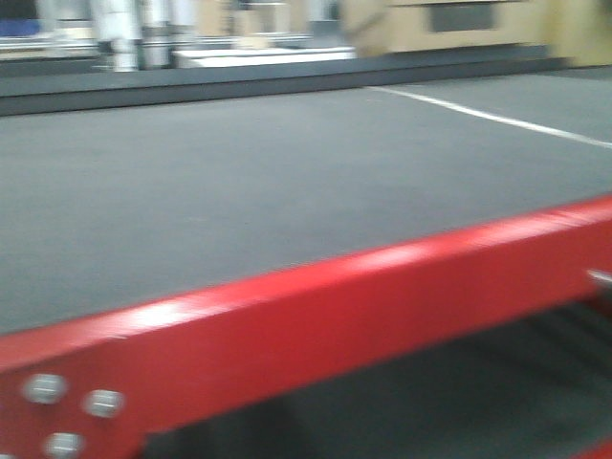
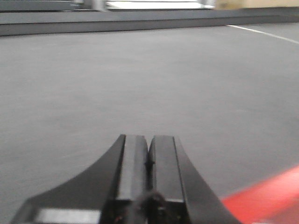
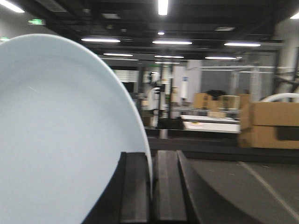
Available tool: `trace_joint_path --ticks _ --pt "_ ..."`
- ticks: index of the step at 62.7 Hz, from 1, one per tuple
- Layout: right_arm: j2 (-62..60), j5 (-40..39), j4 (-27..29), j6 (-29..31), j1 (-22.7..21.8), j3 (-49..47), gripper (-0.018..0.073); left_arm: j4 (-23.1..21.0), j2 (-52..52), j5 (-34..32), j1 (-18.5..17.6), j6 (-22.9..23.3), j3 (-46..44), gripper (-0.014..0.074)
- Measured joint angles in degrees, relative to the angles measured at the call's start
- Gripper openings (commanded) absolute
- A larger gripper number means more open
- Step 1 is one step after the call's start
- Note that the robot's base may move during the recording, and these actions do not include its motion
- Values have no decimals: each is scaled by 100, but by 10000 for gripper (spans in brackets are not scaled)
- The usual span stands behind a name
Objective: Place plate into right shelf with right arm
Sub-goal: 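Drive the base to the steel shelf holding the plate in the right gripper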
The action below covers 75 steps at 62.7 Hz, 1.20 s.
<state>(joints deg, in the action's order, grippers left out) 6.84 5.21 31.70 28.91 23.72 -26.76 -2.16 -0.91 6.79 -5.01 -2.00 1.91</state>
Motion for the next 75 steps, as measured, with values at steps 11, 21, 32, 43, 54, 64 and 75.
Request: trace_joint_path --ticks 11,21,32,43,54,64,75 --pt "0 -11 0 0 0 0 65 0 0 0 0 0 0 -47" --pt "0 -11 0 0 0 0 65 0 0 0 0 0 0 -47" --pt "-4 -18 0 0 0 0 65 0 0 0 0 0 0 -47" --pt "-13 -18 0 0 0 0 65 0 0 0 0 0 0 -47" --pt "-13 -18 0 0 0 0 65 0 0 0 0 0 0 -47" --pt "-13 -18 0 0 0 0 65 0 0 0 0 0 0 -47" --pt "-13 -18 0 0 0 0 65 0 0 0 0 0 0 -47"
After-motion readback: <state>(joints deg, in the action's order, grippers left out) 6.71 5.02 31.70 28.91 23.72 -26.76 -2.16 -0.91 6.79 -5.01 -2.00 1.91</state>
